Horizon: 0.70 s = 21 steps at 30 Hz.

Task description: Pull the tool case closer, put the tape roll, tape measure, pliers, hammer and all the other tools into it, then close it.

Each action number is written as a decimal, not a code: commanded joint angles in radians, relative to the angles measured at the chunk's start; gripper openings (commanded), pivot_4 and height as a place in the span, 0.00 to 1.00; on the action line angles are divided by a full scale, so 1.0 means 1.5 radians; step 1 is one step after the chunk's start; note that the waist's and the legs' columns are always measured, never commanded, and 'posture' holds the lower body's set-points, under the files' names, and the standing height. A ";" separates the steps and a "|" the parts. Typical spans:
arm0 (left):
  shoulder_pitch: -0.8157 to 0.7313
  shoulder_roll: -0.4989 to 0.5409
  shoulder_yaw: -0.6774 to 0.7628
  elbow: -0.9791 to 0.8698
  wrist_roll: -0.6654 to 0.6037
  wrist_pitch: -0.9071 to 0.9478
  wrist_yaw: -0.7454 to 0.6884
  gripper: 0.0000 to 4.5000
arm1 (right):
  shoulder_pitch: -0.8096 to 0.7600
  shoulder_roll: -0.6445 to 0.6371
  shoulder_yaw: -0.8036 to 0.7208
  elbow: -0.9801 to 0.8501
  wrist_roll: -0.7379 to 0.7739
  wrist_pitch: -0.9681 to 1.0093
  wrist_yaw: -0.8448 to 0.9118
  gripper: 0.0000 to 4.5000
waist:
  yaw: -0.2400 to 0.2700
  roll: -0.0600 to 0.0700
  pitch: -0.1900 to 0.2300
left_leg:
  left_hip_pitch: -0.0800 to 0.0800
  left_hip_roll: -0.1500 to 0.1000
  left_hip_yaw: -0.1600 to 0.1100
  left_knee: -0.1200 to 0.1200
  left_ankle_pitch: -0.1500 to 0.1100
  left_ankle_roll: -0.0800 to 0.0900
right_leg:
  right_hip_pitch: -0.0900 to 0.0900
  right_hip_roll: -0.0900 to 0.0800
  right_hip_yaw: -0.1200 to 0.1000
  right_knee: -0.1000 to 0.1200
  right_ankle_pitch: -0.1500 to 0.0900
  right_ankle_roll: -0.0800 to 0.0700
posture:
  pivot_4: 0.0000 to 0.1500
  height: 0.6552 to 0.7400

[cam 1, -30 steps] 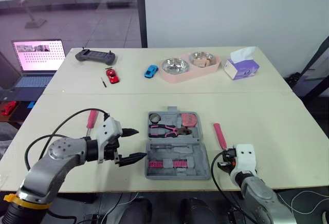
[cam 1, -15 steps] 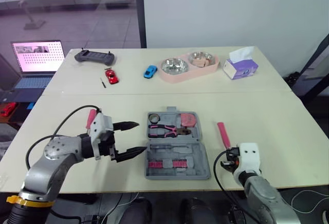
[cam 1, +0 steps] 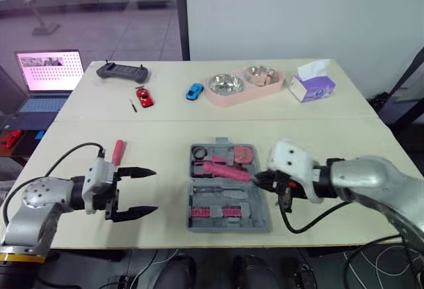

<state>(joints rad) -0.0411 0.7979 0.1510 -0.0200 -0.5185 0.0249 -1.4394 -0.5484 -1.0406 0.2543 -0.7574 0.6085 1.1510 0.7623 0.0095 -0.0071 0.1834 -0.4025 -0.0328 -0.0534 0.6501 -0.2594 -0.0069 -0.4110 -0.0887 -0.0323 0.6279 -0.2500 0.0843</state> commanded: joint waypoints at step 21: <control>0.097 -0.008 0.022 -0.053 0.003 -0.049 0.025 1.00 | -0.336 0.189 0.326 0.111 -0.111 0.247 0.030 0.02 | -0.015 0.000 0.000 | -0.004 -0.001 0.000 0.000 0.000 -0.001 | -0.007 -0.002 0.001 0.002 0.003 0.000 | 1.00 1.00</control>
<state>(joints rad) 0.1017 0.7866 0.1717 -0.0639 -0.5010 -0.0363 -1.4101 -1.0130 -0.7719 0.7464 -0.5831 0.4379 1.5085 0.8208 -0.0132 -0.0068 0.1831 -0.4089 -0.0341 -0.0528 0.6504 -0.2587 -0.0084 -0.4212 -0.0917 -0.0305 0.6306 -0.2461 0.0836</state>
